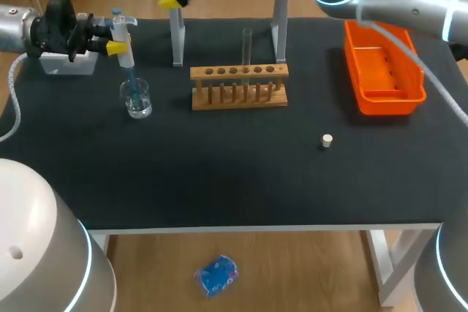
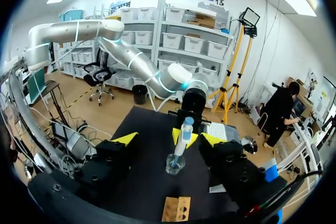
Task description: Invert the test tube, pick up the pipette, mount the tip to pipette, aspirate from beaker and dispense into the tube, eject the tip, return the pipette, and cap with the stopper.
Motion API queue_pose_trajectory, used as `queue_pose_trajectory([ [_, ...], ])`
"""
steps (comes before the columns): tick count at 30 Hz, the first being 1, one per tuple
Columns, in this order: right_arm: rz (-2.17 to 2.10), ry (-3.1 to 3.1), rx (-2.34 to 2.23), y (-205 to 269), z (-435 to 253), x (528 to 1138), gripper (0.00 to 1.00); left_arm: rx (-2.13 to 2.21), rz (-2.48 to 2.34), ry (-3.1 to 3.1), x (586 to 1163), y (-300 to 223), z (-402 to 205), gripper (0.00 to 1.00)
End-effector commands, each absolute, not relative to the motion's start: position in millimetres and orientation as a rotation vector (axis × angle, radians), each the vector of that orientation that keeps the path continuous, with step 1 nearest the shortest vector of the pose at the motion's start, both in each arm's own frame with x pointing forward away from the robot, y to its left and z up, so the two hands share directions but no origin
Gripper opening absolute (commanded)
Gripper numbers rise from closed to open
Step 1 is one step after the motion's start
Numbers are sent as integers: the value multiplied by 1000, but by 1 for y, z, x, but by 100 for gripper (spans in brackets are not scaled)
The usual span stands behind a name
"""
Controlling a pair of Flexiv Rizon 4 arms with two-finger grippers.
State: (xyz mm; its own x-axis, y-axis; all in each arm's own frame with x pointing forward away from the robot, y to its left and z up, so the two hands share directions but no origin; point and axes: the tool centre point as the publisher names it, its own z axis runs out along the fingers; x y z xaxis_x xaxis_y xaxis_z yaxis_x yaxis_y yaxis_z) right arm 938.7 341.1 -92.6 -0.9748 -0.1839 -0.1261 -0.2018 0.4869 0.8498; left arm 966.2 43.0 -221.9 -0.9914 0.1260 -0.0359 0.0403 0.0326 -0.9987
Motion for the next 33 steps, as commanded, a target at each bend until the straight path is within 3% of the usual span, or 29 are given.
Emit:
queue_pose_trajectory([
  [1,1624,2663,-385,282,-97,933,100,-178,2133,-2215,966,43,-221,0],
  [22,1624,2688,-363,271,-101,935,100,-178,2133,-2215,966,43,-221,0],
  [33,1520,2724,-293,187,-116,948,100,-178,2133,-2215,966,43,-221,0],
])
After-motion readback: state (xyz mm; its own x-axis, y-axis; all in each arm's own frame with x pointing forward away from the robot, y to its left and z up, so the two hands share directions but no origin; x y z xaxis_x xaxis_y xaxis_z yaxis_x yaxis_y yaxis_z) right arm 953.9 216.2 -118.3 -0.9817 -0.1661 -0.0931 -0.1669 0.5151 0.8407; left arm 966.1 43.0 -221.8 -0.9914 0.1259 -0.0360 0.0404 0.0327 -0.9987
